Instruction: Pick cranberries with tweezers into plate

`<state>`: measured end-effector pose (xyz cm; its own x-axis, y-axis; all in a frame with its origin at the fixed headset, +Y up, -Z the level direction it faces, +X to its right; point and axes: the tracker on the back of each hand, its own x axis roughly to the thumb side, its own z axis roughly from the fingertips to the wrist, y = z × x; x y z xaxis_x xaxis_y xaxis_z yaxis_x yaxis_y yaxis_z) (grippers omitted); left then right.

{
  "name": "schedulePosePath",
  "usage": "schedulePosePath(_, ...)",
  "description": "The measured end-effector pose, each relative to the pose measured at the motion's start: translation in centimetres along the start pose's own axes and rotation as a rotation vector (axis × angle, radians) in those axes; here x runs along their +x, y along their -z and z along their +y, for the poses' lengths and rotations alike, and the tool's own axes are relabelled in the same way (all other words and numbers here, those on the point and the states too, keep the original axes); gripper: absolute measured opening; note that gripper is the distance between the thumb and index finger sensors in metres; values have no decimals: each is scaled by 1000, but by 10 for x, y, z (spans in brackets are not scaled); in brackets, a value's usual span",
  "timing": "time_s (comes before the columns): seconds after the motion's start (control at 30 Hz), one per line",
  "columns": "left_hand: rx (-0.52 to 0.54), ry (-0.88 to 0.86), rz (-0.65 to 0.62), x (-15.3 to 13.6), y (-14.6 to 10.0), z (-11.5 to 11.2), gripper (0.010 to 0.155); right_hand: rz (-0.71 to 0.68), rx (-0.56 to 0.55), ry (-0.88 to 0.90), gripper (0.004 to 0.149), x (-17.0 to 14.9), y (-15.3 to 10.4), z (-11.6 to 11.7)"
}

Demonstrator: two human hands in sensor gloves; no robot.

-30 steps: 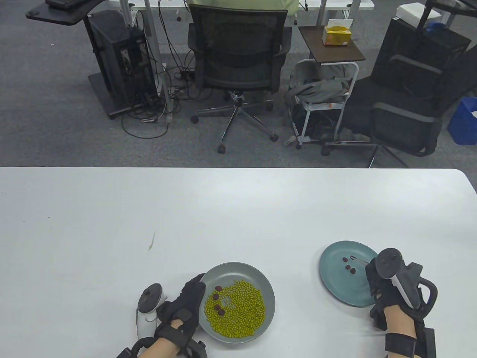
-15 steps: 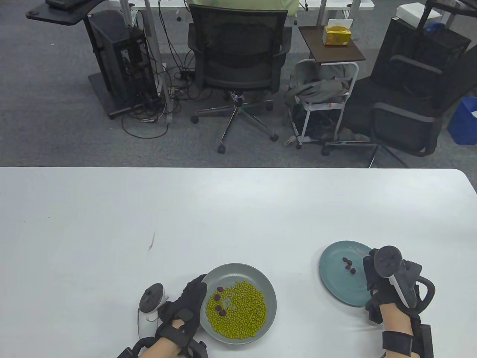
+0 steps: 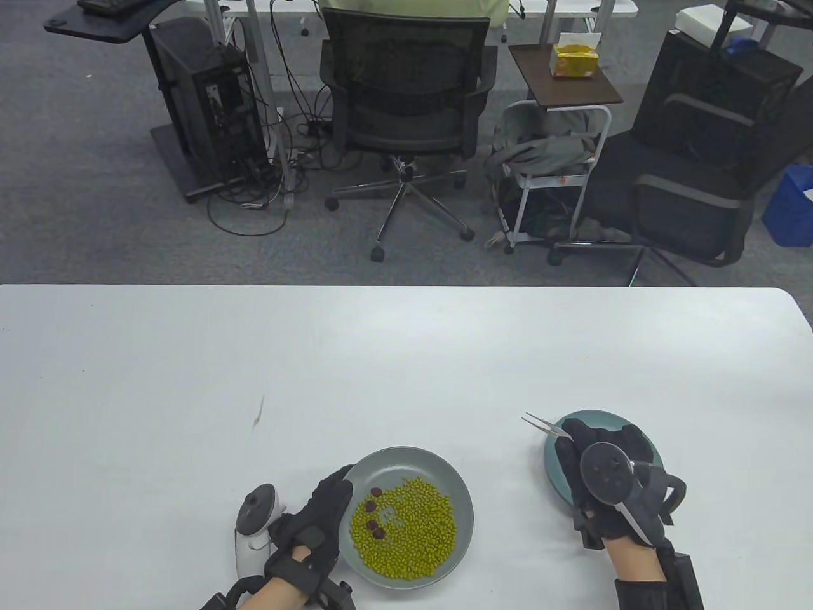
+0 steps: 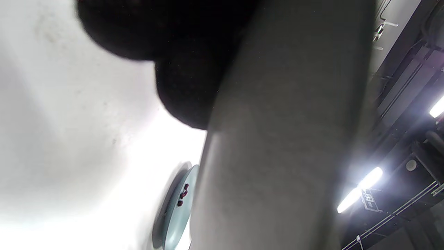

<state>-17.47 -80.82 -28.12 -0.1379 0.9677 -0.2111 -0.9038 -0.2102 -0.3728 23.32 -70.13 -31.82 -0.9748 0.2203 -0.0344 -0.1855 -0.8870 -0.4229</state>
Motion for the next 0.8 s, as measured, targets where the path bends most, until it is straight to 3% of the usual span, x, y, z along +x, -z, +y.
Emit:
schedulePosePath(0.37, -48, -32, 23, 0, 5, 2, 59, -214, -42, 31, 48, 54, -22, -1)
schedulePosePath(0.57, -55, -60, 36, 1, 4, 0, 59, -433, -124, 5, 48, 86, -43, -6)
schedulePosePath(0.8, -73, -40, 52, -1, 5, -4, 59, -575, -97, 25, 48, 117, -63, -14)
